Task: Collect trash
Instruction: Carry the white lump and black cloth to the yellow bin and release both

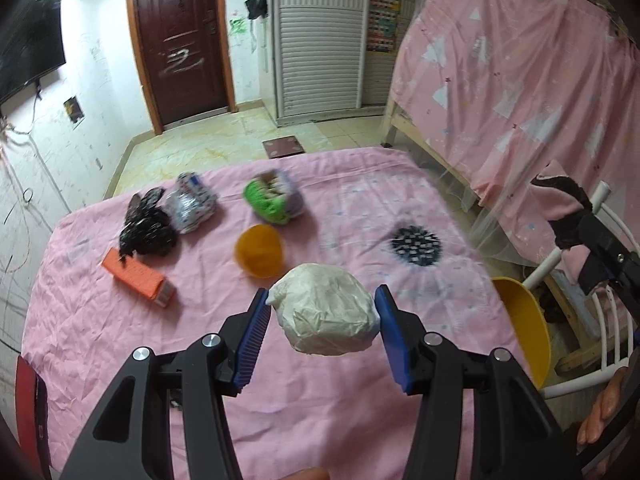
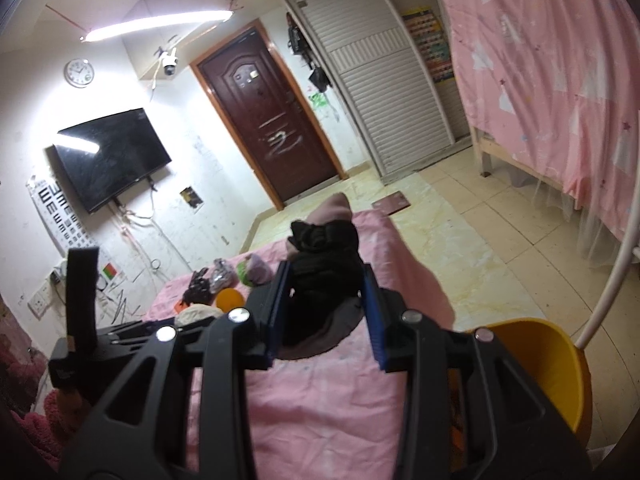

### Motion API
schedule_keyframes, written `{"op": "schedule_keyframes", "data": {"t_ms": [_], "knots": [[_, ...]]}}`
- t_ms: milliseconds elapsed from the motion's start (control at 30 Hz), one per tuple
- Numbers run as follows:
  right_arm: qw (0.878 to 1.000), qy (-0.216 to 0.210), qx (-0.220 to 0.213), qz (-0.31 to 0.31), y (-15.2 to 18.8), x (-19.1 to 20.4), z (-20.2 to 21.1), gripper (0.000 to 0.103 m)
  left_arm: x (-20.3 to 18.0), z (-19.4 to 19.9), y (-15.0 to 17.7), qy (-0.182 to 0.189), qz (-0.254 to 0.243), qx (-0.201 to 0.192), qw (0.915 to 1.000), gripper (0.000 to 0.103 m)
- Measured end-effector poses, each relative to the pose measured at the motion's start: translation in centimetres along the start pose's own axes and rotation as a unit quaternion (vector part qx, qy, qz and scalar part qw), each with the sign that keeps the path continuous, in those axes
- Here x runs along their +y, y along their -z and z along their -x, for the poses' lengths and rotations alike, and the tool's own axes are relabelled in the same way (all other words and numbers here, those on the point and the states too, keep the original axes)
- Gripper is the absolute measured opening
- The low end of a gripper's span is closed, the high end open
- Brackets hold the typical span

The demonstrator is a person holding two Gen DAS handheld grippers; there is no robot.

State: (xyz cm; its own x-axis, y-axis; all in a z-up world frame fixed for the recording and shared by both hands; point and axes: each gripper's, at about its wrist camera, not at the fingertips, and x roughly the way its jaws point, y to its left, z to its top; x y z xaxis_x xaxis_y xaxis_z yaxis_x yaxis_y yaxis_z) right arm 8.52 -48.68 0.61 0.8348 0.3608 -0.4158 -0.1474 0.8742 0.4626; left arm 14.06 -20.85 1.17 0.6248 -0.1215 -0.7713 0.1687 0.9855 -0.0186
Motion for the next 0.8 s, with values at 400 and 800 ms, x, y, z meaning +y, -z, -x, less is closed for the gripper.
{"op": "schedule_keyframes", "data": {"t_ms": [400,800], "knots": [[0.997,0.057,-0.036,-0.034,0.0,-4.3,3.7,0.034,-7.6,0.9,-0.5,0.047,-0.059,-0.002,0.9972,0.047],[0.993,0.086,-0.060,-0.056,-0.1,-6.9,6.2,0.034,-15.3,0.5,0.5,0.096,-0.127,0.015,0.9871,0.047]]}}
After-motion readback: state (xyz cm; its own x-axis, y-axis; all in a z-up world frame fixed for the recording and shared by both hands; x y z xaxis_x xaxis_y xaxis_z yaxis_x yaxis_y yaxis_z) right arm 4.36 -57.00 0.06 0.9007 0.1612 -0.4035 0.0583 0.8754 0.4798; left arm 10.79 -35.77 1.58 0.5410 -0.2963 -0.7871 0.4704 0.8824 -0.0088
